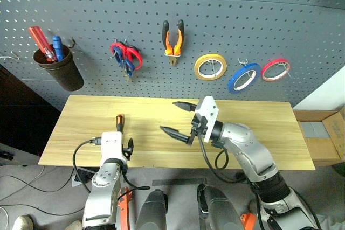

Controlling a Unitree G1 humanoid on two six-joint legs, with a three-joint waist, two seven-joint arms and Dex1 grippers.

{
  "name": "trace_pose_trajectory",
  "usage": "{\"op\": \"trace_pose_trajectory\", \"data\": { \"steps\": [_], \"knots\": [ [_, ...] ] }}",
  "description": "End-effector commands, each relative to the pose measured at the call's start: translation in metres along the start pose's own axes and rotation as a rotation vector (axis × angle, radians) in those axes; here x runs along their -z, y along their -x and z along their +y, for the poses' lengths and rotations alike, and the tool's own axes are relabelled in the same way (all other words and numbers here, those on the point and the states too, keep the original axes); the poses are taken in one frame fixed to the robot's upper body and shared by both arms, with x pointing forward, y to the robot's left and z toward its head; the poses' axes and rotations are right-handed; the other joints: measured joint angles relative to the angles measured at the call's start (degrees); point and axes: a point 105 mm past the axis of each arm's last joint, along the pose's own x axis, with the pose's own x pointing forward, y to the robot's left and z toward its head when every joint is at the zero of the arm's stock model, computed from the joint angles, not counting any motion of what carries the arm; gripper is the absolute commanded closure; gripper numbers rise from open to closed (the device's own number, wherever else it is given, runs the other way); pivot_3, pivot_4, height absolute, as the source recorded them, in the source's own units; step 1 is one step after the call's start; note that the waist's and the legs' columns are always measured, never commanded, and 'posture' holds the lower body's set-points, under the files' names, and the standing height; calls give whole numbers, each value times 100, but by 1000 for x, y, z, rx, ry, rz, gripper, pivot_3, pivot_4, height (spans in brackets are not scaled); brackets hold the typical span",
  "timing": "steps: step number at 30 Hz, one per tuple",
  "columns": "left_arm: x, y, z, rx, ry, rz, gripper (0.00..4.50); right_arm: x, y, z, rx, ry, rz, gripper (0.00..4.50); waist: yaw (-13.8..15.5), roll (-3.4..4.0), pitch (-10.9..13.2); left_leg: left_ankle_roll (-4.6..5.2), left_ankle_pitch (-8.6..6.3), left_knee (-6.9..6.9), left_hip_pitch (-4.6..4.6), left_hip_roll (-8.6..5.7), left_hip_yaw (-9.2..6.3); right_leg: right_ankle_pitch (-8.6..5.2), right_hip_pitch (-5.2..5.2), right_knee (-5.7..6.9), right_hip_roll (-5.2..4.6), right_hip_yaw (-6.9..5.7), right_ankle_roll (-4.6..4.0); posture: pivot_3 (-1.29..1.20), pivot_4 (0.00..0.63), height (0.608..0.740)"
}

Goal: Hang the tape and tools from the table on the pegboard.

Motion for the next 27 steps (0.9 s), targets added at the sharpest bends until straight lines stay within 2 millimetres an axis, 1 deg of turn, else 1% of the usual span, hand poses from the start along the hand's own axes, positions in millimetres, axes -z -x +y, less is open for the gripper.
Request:
{"op": "trace_pose_trajectory", "data": {
  "steps": [1,4,7,12,14,18,22,27],
  "knots": [
    [-16,-7,27,-82,10,-36,1286,-13,-13,14,-85,57,-31,0,0,10,18,1,1,0,12,-1,1,-1,11,2,6,0,-2,144,298,740],
    [-26,-19,49,-127,-2,-36,1286,-16,-23,20,-127,60,-32,0,-4,18,34,1,1,-1,49,3,5,-5,37,3,41,2,-6,152,310,740],
    [-30,-30,60,-115,-11,-9,1286,-20,-28,19,-143,63,-30,0,-5,34,60,1,0,-13,64,12,3,-14,46,2,55,1,-21,157,330,740],
    [-25,-50,49,-3,57,81,1286,-19,-32,17,-164,83,-2,0,1,42,127,-7,-6,-22,61,11,2,-19,42,1,47,0,-30,159,348,740],
    [-28,-57,41,42,80,100,1286,-19,-35,15,-164,87,2,0,4,28,186,-7,-7,-22,59,10,1,-19,41,1,41,-1,-30,158,355,740],
    [-41,-65,28,109,94,84,1286,-21,-38,16,-164,85,-4,0,2,34,267,-8,-6,-20,53,9,-9,-19,38,2,35,-7,-29,146,368,740],
    [-55,-68,32,94,91,55,1286,-22,-38,16,-160,82,-9,0,-6,30,299,-10,-8,-22,44,13,-8,-19,28,1,26,-5,-29,142,374,740],
    [-62,-70,34,93,86,51,1286,-22,-37,14,-145,77,-10,0,-16,32,321,-15,-9,-22,1,15,-13,-9,-16,8,22,-9,-45,139,377,740]
  ]
}}
